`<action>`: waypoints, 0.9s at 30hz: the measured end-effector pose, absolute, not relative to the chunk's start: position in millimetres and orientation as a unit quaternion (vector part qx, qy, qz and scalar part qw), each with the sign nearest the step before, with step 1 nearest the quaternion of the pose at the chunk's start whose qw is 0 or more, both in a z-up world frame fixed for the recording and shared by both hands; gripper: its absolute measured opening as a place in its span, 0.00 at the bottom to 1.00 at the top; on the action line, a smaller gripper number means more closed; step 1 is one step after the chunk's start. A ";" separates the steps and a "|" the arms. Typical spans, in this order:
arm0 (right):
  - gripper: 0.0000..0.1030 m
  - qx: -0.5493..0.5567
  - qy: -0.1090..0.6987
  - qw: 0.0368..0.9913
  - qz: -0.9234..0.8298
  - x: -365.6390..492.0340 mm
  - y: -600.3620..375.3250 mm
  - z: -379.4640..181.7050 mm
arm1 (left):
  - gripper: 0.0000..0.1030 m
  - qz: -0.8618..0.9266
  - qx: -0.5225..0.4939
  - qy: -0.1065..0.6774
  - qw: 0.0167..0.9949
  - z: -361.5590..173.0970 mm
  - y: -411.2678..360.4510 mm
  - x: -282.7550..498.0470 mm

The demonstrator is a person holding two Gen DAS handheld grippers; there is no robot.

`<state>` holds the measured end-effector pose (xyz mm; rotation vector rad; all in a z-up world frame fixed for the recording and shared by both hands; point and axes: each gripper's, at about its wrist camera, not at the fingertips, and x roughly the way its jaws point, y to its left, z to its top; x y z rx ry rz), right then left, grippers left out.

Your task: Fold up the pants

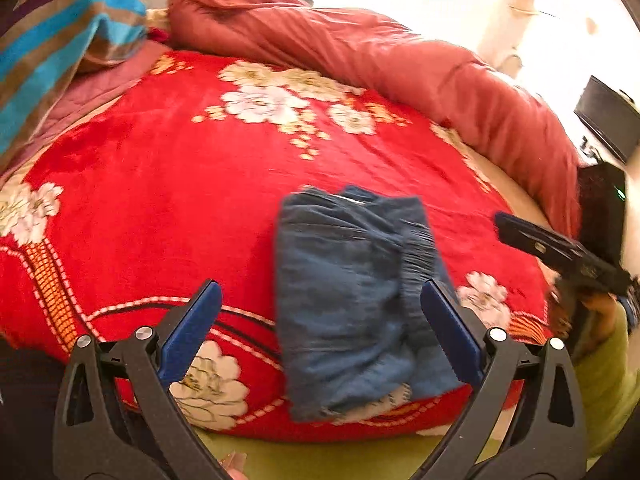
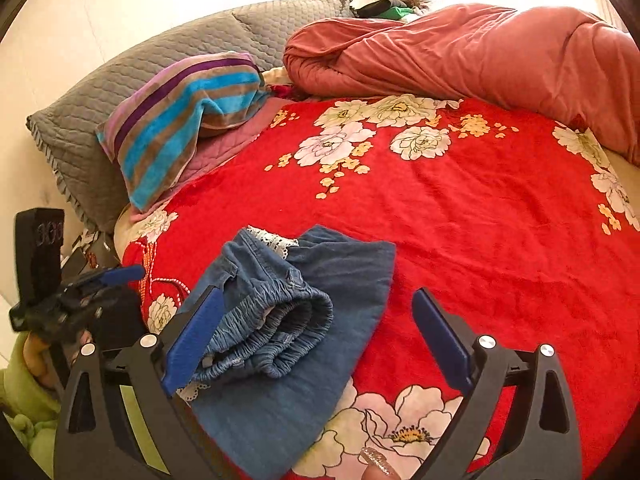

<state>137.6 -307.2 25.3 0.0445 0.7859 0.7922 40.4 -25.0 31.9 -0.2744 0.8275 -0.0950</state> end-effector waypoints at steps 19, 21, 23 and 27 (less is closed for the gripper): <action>0.91 0.041 0.473 0.804 0.359 155.4 -284.7 -45.1 | 0.81 -0.068 -0.134 0.477 0.866 -32.4 -32.1 97.1; 0.81 0.035 0.475 0.797 0.372 157.1 -274.9 -49.2 | 0.69 -0.075 -0.124 0.479 0.866 -35.0 -38.4 100.2; 0.76 0.029 0.475 0.794 0.379 158.5 -268.7 -51.4 | 0.57 -0.083 -0.118 0.479 0.866 -34.7 -43.1 102.8; 0.74 0.027 0.472 0.792 0.387 164.4 -259.7 -55.1 | 0.49 -0.084 -0.121 0.479 0.865 -35.1 -44.3 106.0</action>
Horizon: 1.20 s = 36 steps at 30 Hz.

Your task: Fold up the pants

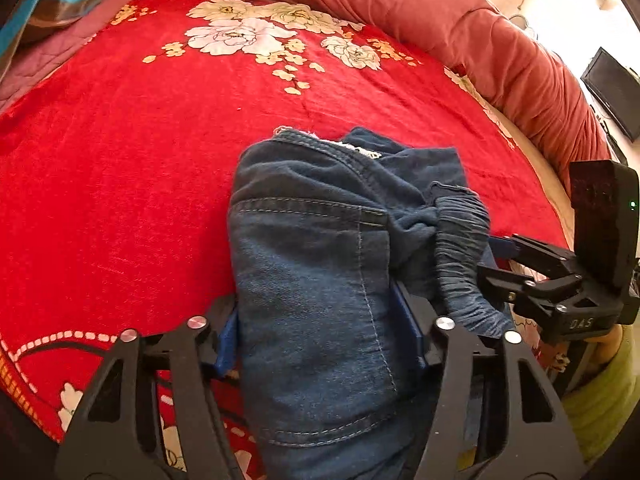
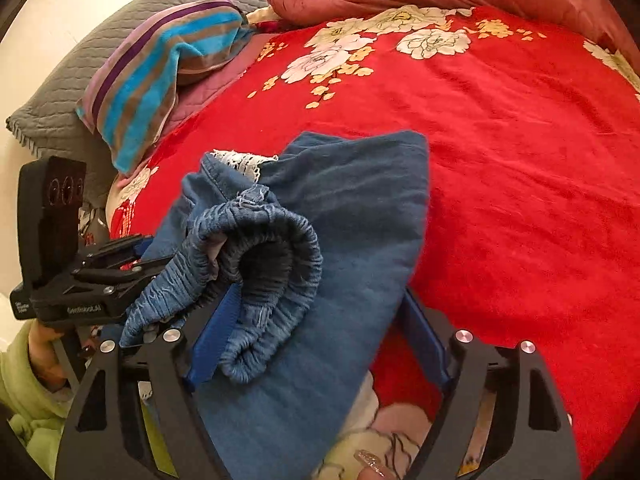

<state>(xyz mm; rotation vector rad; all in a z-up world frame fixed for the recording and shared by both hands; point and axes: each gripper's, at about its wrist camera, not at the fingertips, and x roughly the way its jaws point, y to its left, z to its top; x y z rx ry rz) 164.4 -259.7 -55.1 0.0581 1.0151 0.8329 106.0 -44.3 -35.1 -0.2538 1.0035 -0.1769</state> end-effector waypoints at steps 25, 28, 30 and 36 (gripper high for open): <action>0.20 -0.009 0.371 0.823 0.431 232.9 -210.6 10.2 | 0.34 -0.055 -0.128 0.413 0.900 21.5 -16.0 163.6; 0.20 -0.011 0.374 0.825 0.423 244.6 -206.3 7.3 | 0.34 -0.051 -0.121 0.411 0.902 20.1 -12.4 175.5; 0.20 -0.009 0.378 0.826 0.417 249.8 -206.1 4.5 | 0.34 -0.049 -0.117 0.412 0.902 17.2 -11.7 180.3; 0.21 -0.016 0.394 0.835 0.384 259.4 -209.3 -9.4 | 0.36 -0.037 -0.117 0.425 0.897 -2.8 -9.8 188.8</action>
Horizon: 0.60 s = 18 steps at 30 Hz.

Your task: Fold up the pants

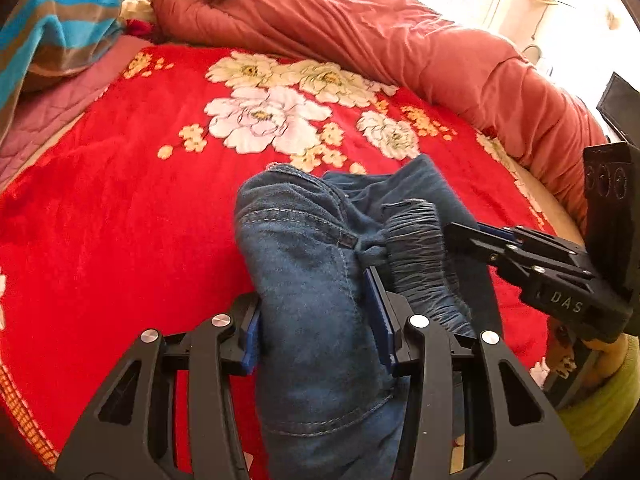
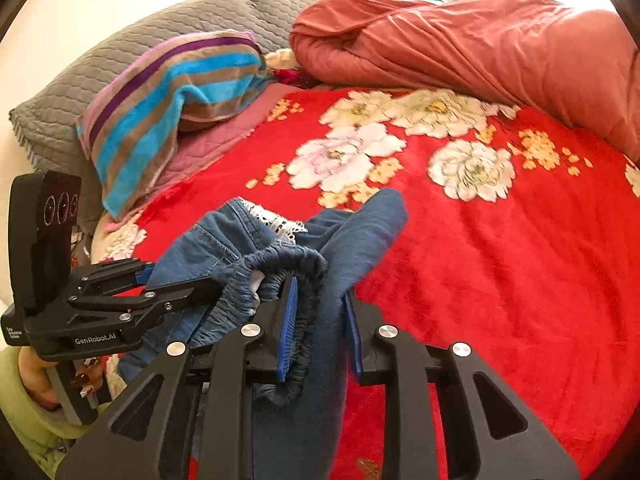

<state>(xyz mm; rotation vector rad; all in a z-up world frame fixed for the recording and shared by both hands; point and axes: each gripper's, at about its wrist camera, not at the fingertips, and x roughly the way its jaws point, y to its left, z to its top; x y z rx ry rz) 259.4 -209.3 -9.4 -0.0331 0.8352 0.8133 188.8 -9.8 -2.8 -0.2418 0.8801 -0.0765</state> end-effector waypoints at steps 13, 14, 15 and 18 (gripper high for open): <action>0.52 -0.059 0.447 0.836 0.312 261.9 -213.8 -46.9 | 0.65 -0.019 -0.117 0.453 0.883 -25.7 -7.7 184.0; 0.52 -0.055 0.448 0.836 0.312 261.7 -214.9 -47.0 | 0.65 -0.019 -0.118 0.455 0.883 -26.7 -7.8 183.3; 0.52 -0.055 0.446 0.838 0.311 260.3 -215.6 -45.4 | 0.65 -0.018 -0.118 0.454 0.883 -26.8 -8.1 182.6; 0.64 -0.047 0.428 0.848 0.310 251.4 -221.2 -33.3 | 0.67 -0.017 -0.120 0.451 0.884 -22.8 -7.3 177.3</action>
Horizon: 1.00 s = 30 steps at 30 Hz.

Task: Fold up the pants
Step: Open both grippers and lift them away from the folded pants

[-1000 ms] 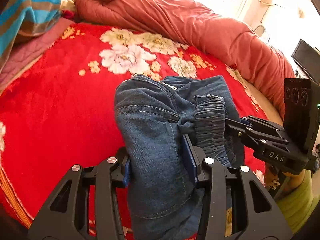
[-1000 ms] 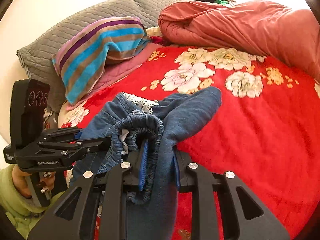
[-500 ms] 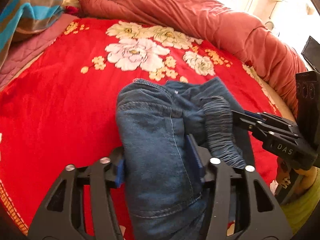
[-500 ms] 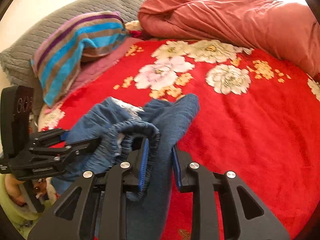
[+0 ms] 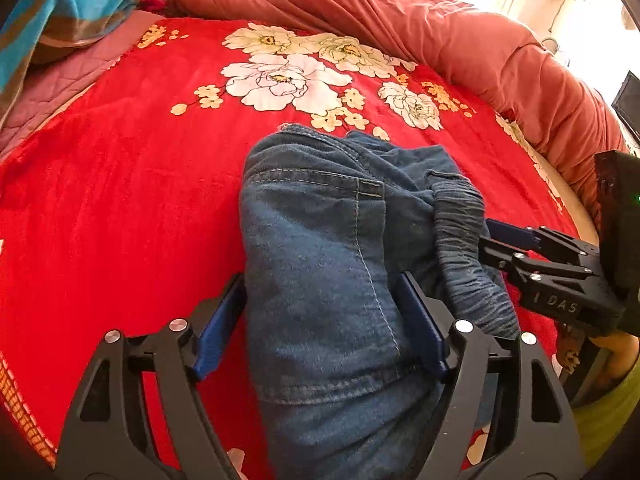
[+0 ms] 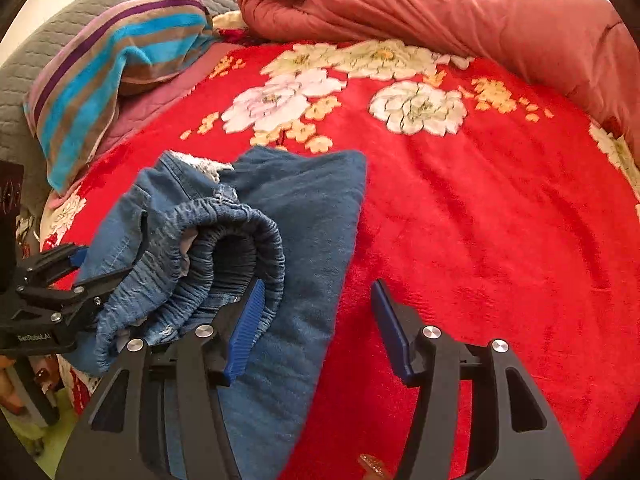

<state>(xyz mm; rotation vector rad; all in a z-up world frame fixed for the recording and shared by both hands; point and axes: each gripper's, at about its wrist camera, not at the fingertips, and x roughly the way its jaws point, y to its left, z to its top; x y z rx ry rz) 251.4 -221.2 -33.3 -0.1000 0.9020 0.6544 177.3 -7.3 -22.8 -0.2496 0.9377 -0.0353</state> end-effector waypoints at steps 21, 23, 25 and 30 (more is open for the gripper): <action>0.95 -0.031 0.300 0.903 0.306 130.2 -260.8 49.4 | 0.91 -0.002 -0.088 0.365 0.927 49.5 -31.7 70.3; 0.95 -0.033 0.296 0.904 0.306 121.6 -260.6 51.3 | 0.91 0.002 -0.088 0.364 0.927 50.8 -30.8 59.5; 0.95 -0.028 0.294 0.906 0.303 113.5 -262.2 51.4 | 0.91 0.005 -0.089 0.365 0.927 50.0 -29.8 50.5; 0.95 -0.026 0.299 0.908 0.292 100.5 -265.3 47.9 | 0.91 0.011 -0.090 0.372 0.924 44.1 -28.6 30.0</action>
